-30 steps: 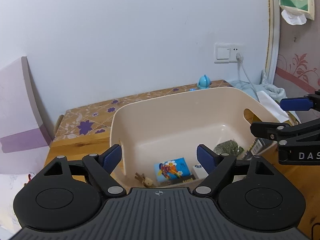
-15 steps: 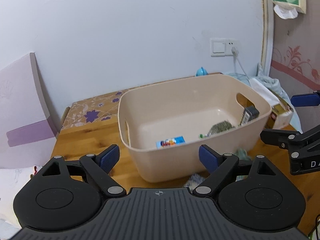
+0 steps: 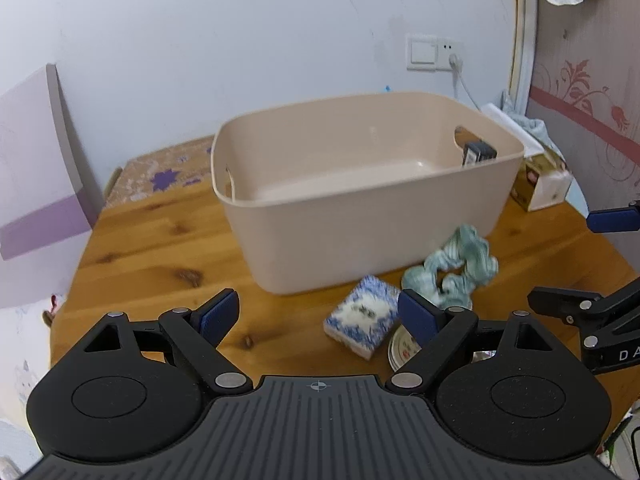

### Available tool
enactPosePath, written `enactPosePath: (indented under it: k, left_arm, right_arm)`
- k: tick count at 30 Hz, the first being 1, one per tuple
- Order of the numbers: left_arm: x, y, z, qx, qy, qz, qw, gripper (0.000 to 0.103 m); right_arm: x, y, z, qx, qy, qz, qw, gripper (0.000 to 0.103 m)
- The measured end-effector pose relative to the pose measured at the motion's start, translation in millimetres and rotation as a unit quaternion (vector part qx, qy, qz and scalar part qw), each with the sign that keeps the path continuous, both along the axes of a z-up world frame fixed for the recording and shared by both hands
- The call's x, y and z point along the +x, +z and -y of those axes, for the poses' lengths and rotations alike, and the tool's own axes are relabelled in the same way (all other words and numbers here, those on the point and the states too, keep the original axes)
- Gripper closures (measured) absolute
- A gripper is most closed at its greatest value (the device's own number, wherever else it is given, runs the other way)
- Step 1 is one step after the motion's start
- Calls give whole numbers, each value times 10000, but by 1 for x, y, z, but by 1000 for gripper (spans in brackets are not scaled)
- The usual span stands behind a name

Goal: Organize objects
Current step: 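Move the left tool to the round tin while the right approaches the cartoon box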

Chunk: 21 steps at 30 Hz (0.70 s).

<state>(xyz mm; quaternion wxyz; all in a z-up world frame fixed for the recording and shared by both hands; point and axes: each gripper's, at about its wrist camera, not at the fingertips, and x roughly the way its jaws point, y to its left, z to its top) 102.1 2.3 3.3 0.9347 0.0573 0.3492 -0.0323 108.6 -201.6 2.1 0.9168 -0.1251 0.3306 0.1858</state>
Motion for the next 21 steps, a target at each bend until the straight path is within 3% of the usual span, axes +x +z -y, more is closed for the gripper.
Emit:
enactPosePath:
  k: [12, 21]
  left_arm:
    - [-5, -32, 1, -367, 14, -508, 9980, 15]
    - [-6, -47, 6, -373, 14, -643, 9972, 15]
  right_arm:
    - [-8, -41, 3, -170, 24, -484, 9987, 0]
    - [-8, -58, 8, -173, 57, -780, 9968, 0]
